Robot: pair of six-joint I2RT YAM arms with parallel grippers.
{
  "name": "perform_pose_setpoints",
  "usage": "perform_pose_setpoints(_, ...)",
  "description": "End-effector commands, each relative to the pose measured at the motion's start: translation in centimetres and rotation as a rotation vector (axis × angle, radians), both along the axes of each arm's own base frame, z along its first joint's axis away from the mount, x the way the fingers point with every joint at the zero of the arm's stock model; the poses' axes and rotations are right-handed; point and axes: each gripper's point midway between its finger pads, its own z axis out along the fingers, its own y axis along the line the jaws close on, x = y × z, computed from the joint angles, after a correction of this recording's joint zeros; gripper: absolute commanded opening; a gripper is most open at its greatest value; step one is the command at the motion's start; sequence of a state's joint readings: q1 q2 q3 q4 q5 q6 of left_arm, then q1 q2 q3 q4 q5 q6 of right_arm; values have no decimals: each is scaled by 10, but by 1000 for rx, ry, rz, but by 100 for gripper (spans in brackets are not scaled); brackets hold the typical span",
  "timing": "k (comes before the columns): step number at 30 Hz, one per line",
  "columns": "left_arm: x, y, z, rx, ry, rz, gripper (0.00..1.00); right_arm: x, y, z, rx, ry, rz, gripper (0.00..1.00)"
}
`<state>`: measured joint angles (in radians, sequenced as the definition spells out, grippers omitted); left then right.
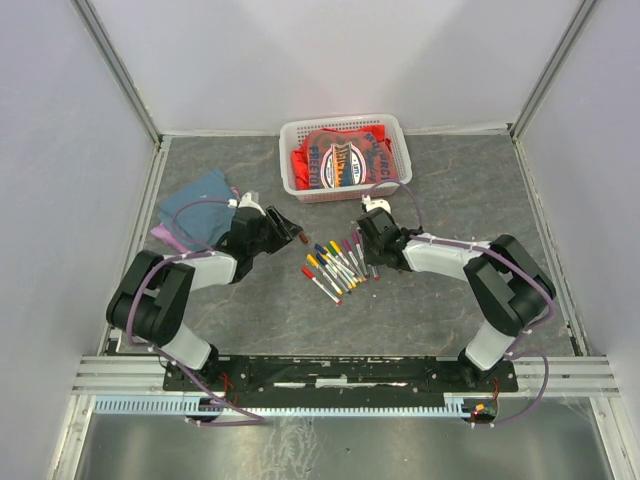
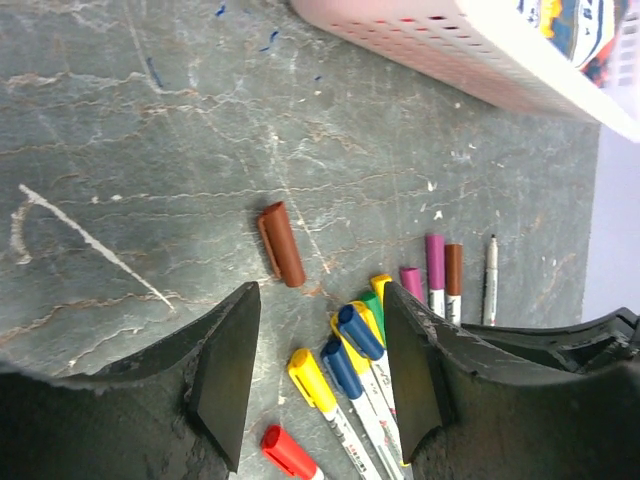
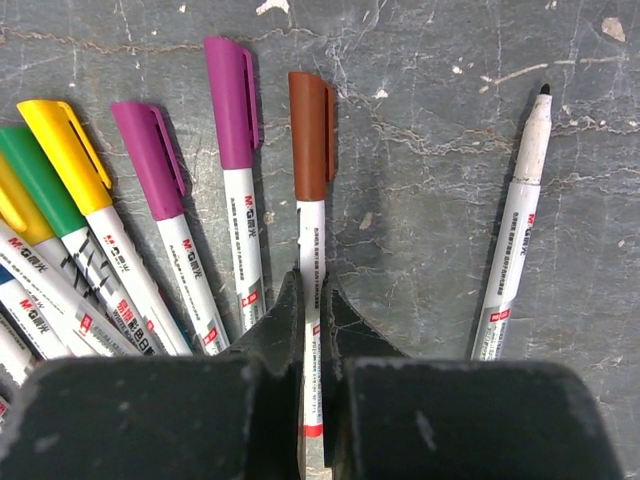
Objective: Open the pen caps
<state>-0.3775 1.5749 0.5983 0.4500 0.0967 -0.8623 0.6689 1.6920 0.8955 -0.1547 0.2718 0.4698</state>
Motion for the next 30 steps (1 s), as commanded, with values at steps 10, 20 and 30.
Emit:
perform_pose_setpoints(10, -17, -56, 68, -208, -127, -243, 61, -5, 17, 74, 201, -186, 94, 1)
perform_pose_setpoints(20, -32, -100, 91, -369, -155, -385, 62, -28, 48, 115, 402, -211, 231, 1)
perform_pose_setpoints(30, -41, -118, 100, -407, -163, -430, 62, -39, 66, 115, 450, -192, 287, 1)
